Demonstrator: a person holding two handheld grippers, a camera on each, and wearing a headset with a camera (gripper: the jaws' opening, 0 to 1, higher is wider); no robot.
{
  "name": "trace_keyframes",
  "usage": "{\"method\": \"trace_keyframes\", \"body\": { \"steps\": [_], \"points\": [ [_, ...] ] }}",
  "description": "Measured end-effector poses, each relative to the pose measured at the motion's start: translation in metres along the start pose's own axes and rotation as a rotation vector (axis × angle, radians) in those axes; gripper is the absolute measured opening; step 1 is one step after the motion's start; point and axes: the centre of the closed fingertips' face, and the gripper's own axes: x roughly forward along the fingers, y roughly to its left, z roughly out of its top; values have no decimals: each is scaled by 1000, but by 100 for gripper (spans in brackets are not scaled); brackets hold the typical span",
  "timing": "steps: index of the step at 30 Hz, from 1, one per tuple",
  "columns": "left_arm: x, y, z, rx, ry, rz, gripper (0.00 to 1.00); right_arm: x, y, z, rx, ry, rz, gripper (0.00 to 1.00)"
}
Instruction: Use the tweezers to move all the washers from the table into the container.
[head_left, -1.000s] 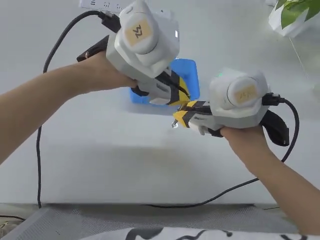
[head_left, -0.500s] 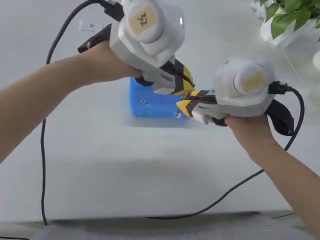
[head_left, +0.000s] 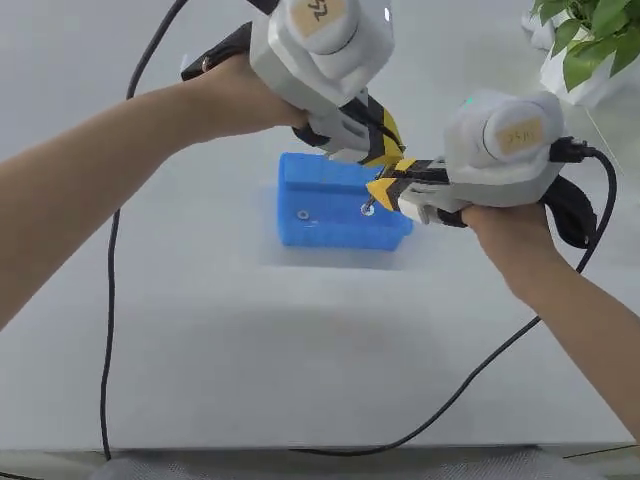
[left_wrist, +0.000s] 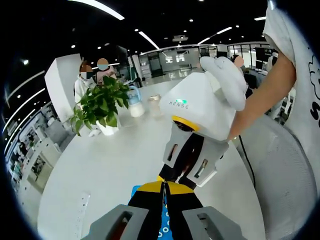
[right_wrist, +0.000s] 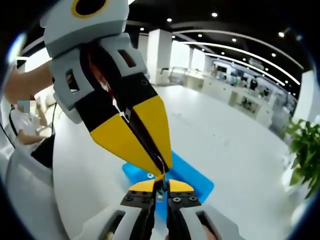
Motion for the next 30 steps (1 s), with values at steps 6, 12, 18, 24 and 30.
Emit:
{"method": "trace_keyframes", "body": {
  "steps": [6,12,18,24,30],
  "points": [
    [12,6,-6,-36,11,18,0,9,-10,-9,13,11,10,3],
    [29,2,-16,-41,33,24,0,16,-13,-29,19,49,29,3],
    [42,-1,-26,-58,69,7,0,22,-11,-44,41,62,63,3],
    [50,-1,-33,-68,93,0,0,27,-12,-53,46,74,87,3],
    [54,-3,-40,-68,120,2,0,32,-9,-59,33,81,103,3]
  ]
}}
